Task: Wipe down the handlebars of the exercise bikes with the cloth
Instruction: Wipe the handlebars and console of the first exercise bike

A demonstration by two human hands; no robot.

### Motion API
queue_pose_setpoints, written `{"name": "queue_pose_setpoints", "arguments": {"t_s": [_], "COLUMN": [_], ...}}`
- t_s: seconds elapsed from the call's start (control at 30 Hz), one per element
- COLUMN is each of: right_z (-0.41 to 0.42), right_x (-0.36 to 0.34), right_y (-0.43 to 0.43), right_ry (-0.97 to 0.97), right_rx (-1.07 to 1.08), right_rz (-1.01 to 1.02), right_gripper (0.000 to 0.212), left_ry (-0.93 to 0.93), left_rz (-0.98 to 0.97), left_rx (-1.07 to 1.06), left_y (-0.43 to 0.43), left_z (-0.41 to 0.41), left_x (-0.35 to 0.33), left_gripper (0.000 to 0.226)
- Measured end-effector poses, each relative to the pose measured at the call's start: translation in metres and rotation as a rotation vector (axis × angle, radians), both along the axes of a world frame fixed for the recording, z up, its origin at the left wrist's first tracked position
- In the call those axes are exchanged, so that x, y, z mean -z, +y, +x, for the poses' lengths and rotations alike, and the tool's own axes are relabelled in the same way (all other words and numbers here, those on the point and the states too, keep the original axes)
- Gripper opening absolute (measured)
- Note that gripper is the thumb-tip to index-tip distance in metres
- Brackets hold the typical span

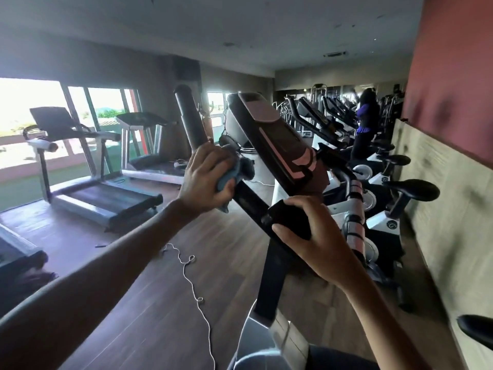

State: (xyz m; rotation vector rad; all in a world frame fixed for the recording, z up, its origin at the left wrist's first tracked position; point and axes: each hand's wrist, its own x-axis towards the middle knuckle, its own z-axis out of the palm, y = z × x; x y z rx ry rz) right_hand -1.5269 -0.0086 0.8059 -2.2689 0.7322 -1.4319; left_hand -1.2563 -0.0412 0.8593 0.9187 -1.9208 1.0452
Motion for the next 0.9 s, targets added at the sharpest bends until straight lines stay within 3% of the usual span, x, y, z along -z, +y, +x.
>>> {"name": "queue_pose_setpoints", "arguments": {"t_s": [0.17, 0.3, 0.4, 0.6, 0.9], "right_z": [-0.002, 0.0, 0.001, 0.0, -0.002], "right_x": [-0.001, -0.001, 0.0, 0.0, 0.001], "right_y": [0.001, 0.001, 0.002, 0.002, 0.002], "right_ry": [-0.024, -0.014, -0.017, -0.019, -0.006], "right_rx": [-0.016, -0.004, 0.017, 0.022, 0.03], "right_rz": [0.07, 0.047, 0.043, 0.055, 0.076], "right_gripper": [0.06, 0.057, 0.056, 0.055, 0.056], "left_ry": [-0.087, 0.006, -0.058, -0.143, -0.164], "left_rz": [0.035, 0.022, 0.071, 0.059, 0.082], "left_rx": [-0.052, -0.009, 0.05, -0.02, 0.079], "left_y": [0.003, 0.0, 0.008, 0.015, 0.002], "left_z": [0.002, 0.002, -0.024, -0.027, -0.013], "left_x": [-0.01, -0.008, 0.018, 0.01, -0.003], "left_gripper": [0.037, 0.034, 0.041, 0.045, 0.035]}}
